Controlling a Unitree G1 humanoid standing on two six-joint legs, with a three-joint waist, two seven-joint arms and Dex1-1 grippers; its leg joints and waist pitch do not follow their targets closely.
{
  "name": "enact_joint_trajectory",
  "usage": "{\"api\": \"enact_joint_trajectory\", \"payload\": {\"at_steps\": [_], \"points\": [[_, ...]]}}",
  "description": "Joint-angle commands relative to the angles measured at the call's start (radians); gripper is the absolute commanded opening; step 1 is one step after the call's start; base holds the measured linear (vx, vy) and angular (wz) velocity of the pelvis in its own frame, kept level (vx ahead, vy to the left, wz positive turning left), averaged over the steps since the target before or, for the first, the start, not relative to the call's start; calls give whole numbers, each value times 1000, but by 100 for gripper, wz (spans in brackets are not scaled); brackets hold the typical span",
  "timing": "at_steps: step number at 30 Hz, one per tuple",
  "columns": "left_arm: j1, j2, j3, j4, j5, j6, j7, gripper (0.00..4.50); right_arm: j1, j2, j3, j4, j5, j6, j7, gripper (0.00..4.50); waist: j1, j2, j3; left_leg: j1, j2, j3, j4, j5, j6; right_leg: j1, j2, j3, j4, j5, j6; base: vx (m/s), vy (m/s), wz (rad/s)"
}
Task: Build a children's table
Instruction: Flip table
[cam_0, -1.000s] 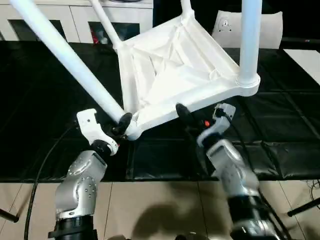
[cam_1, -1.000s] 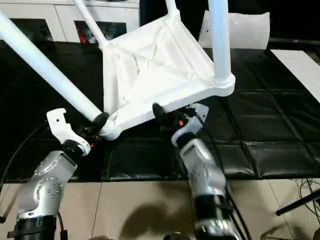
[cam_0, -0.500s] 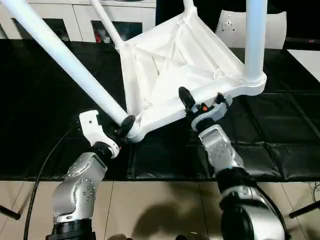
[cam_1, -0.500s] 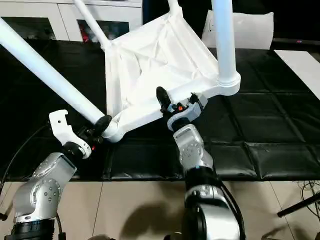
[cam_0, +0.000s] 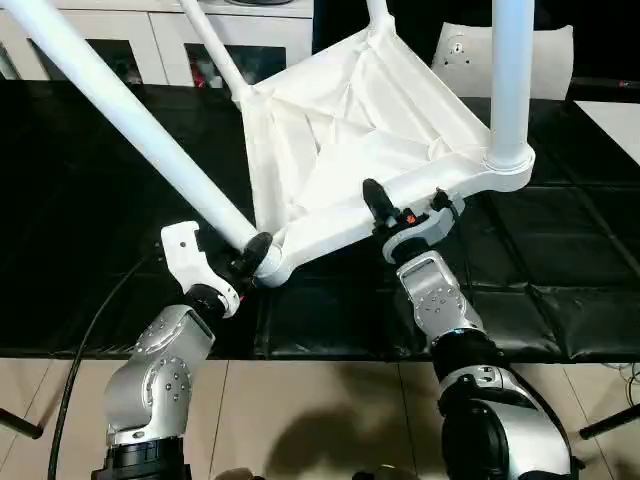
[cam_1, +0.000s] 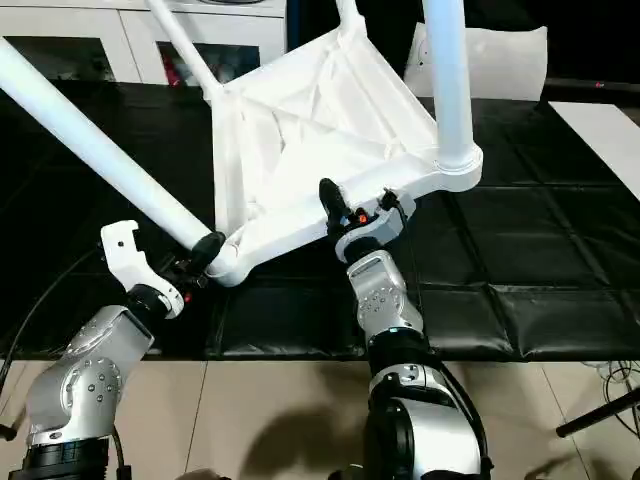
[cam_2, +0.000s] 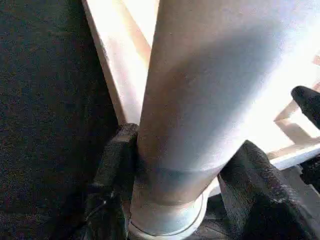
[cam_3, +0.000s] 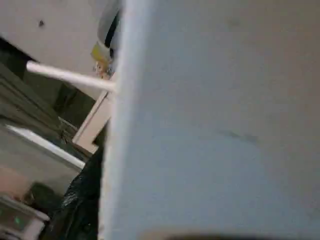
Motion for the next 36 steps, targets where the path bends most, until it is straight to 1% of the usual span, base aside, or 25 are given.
{"api": "enact_joint_trajectory", "payload": {"at_steps": [1,4,5,6,7,9,10,14,15,17,18,19,20,21,23,26,27,29,30,31,32,33,34,35,36], "points": [[2,-10,-45,39,-26,40,-34,207,-45,3,12,-19,0,-18,28,230,3,3,-69,-3,69,-19,-74,71,126,61,-84,64,-55,-29,-273,0,0,0],[3,-4,-44,36,-33,30,-55,207,-49,6,2,-28,3,-30,24,221,4,3,-70,-3,69,-19,-73,79,128,61,-84,64,-53,-22,-275,0,0,0],[6,2,-47,30,-33,24,-66,242,-50,6,0,-32,2,-35,20,216,4,1,-69,-3,69,-19,-74,79,129,61,-84,64,-54,-23,-275,0,0,0],[9,7,-51,25,-32,20,-75,242,-51,6,-1,-35,1,-38,16,216,4,2,-69,-3,69,-19,-74,78,129,61,-84,64,-54,-26,-274,0,0,0],[18,22,-55,13,-33,25,-87,277,-56,3,-5,-45,2,-45,3,214,4,2,-70,-1,69,-20,-74,81,128,60,-84,64,-53,-28,-273,0,0,0],[40,51,-63,-10,-24,24,-104,277,-62,-3,-9,-58,-9,-71,-29,213,4,3,-71,-1,68,-19,-73,89,129,60,-83,63,-51,-19,-274,0,0,0],[57,64,-61,-24,-27,21,-114,277,-68,-9,-16,-57,-14,-87,-55,212,1,7,-70,-1,69,-20,-74,89,128,59,-81,63,-51,-16,-273,0,0,0],[155,118,-62,-99,-39,0,-177,277,-81,-53,-40,-65,-48,-166,-141,211,-6,5,-69,-7,69,-18,-75,71,119,62,-83,63,-52,-37,-274,0,0,0],[179,128,-65,-122,-41,-4,-188,277,-80,-59,-42,-78,-53,-173,-151,211,-9,4,-68,-9,68,-18,-75,67,117,64,-83,63,-53,-42,-273,0,0,0],[211,143,-72,-152,-46,-8,-202,277,-78,-67,-40,-96,-60,-180,-166,211,-14,5,-65,-8,68,-17,-76,44,110,63,-83,65,-56,-65,-269,0,0,0],[235,154,-80,-177,-52,-7,-215,277,-75,-74,-37,-112,-72,-190,-181,211,-15,2,-65,-7,68,-16,-77,31,106,62,-82,65,-59,-77,-266,0,0,0],[238,156,-82,-180,-52,-7,-216,277,-74,-75,-37,-115,-73,-191,-183,211,-16,1,-63,-9,68,-16,-79,7,92,64,-84,67,-62,-115,-257,0,0,0],[265,172,-97,-210,-49,-12,-230,277,-67,-83,-37,-142,-81,-201,-205,211,-18,0,-62,-8,68,-14,-80,-4,87,61,-81,67,-65,-128,-252,0,0,0],[285,184,-110,-232,-44,-19,-240,277,-61,-89,-36,-165,-86,-208,-226,211,-18,-1,-61,-8,70,-16,-82,-21,78,62,-81,67,-65,-149,-243,0,0,0],[291,189,-115,-241,-34,-30,-240,277,-55,-91,-38,-181,-87,-212,-236,211,-24,1,-59,-8,69,-15,-83,-27,69,58,-77,67,-67,-153,-235,0,0,0],[279,184,-114,-236,-11,-65,-224,277,-37,-90,-40,-218,-91,-220,-255,211,-22,2,-61,-4,68,-13,-82,-24,65,55,-75,68,-67,-140,-227,0,0,0],[276,183,-113,-233,-8,-68,-218,277,-34,-89,-40,-225,-91,-220,-257,211,-21,-1,-62,-4,69,-14,-82,-13,65,56,-75,68,-63,-119,-229,0,0,0],[231,163,-93,-191,19,-78,-150,277,-11,-85,-28,-266,-102,-218,-265,211,-19,1,-65,-4,68,-14,-80,21,68,57,-73,68,-55,-61,-233,0,0,0],[229,162,-91,-189,19,-79,-147,277,-11,-85,-28,-267,-102,-218,-265,211,-14,-1,-69,-1,68,-12,-76,51,77,54,-72,68,-51,-14,-239,0,0,0],[188,142,-73,-150,25,-102,-102,277,5,-78,-23,-295,-103,-220,-275,211,-10,5,-67,-1,66,-11,-76,63,86,51,-70,68,-49,7,-246,0,0,0],[180,139,-70,-143,26,-109,-96,277,8,-76,-24,-300,-103,-221,-276,211,-2,1,-66,4,67,-8,-76,53,88,48,-70,68,-53,0,-246,0,0,0],[161,130,-66,-127,18,-120,-90,277,17,-72,-23,-313,-101,-225,-283,211,0,-1,-67,2,67,-9,-77,52,87,51,-71,68,-51,-2,-245,0,0,0],[128,109,-62,-101,-7,-133,-97,277,28,-62,-27,-331,-98,-240,-290,211,7,10,-67,0,66,-11,-77,53,80,53,-73,67,-50,-9,-241,0,0,0],[106,94,-59,-83,-25,-140,-103,277,36,-55,-29,-344,-96,-250,-294,211,7,6,-66,-1,65,-9,-76,54,80,51,-71,68,-53,-6,-235,0,0,0],[106,94,-59,-83,-25,-140,-103,277,36,-55,-29,-344,-96,-250,-294,211,12,5,-69,2,67,-10,-76,63,75,52,-71,67,-50,10,-231,0,0,0]]}}
